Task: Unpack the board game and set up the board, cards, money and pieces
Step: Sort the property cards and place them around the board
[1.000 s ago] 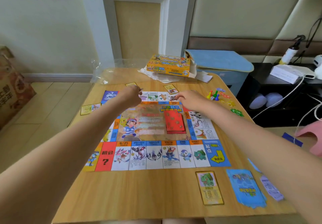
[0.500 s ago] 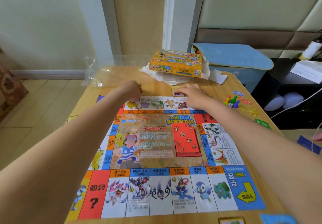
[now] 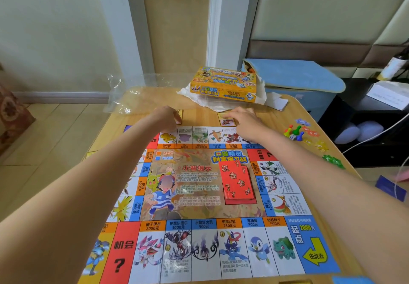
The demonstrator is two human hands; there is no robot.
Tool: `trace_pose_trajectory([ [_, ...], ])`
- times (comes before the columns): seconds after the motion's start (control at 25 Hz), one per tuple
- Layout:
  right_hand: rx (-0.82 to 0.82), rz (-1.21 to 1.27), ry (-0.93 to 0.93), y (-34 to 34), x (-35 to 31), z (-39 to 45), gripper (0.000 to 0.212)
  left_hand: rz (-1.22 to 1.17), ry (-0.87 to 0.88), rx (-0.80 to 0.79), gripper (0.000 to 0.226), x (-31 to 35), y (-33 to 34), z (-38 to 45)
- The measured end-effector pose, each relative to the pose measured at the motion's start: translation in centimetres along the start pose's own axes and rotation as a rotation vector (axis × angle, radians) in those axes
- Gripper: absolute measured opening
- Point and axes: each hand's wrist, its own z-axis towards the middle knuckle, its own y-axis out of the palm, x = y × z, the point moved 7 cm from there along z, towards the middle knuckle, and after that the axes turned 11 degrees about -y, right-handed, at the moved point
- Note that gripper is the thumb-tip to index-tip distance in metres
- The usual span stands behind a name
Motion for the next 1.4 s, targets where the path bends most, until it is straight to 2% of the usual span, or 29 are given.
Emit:
trace_pose_trajectory([
  [0.12,0.002,0.009,-0.080,0.0,-1.8,0.7,0.073,-0.065,0.002,0.037,0.048,-0.1,-0.5,0.3],
  [0.24,-0.079,0.017,-0.207,1.0,-5.3,1.4,0.077,-0.067,0.002,0.065,0.042,-0.5,-1.4,0.1],
  [0.36,-0.150,0.002,-0.269,2.4,-8.1,2.7,0.076,-0.110,-0.031,0.106,0.047,-1.7,-2.7,-0.5],
  [0.6,-0.253,-0.001,-0.236,4.9,-10.5,4.3,0.066,-0.152,0.002,0.067,0.050,-3.6,-3.0,-1.5],
  [0.72,-0.256,-0.012,-0.231,4.8,-11.4,4.1,0.066,-0.296,-0.033,0.008,0.045,-4.5,-2.7,-1.7],
  [0.76,-0.226,-0.030,-0.230,4.5,-11.5,4.0,0.066,-0.435,-0.053,-0.043,0.040,-4.8,-2.5,-1.9],
  [0.84,-0.093,0.047,-0.229,2.7,-12.0,3.6,0.055,-0.854,-0.094,-0.251,0.024,-5.4,-2.2,-3.7],
  [0.92,0.016,0.368,-0.236,0.7,-12.8,2.6,0.030,-1.151,-0.060,-0.451,0.027,-5.2,-2.2,-5.9],
  [1.0,0.007,0.645,-0.264,-0.5,-14.4,0.8,0.016,-1.212,0.012,-0.558,0.042,-4.8,-2.4,-8.2],
  [1.04,0.001,0.681,-0.285,-0.8,-15.2,-0.1,0.011,-1.232,0.046,-0.598,0.050,-4.6,-2.2,-9.2],
  [1.12,-0.002,0.717,-0.298,-1.0,-16.2,-1.8,0.016,-1.342,0.101,-0.667,0.057,-4.2,-1.7,-11.3],
  [1.24,-0.038,0.796,-0.255,-1.6,-16.2,-4.5,0.016,-1.492,0.141,-0.778,0.047,-3.9,-0.8,-14.3],
  [1.32,-0.057,0.748,-0.230,-2.5,-15.9,-6.1,0.013,-1.583,0.162,-0.889,0.037,-3.4,-0.8,-16.3],
  [1.4,-0.062,0.689,-0.215,-3.5,-15.7,-7.5,0.005,-1.640,0.168,-0.944,0.037,-3.0,-0.9,-17.6],
])
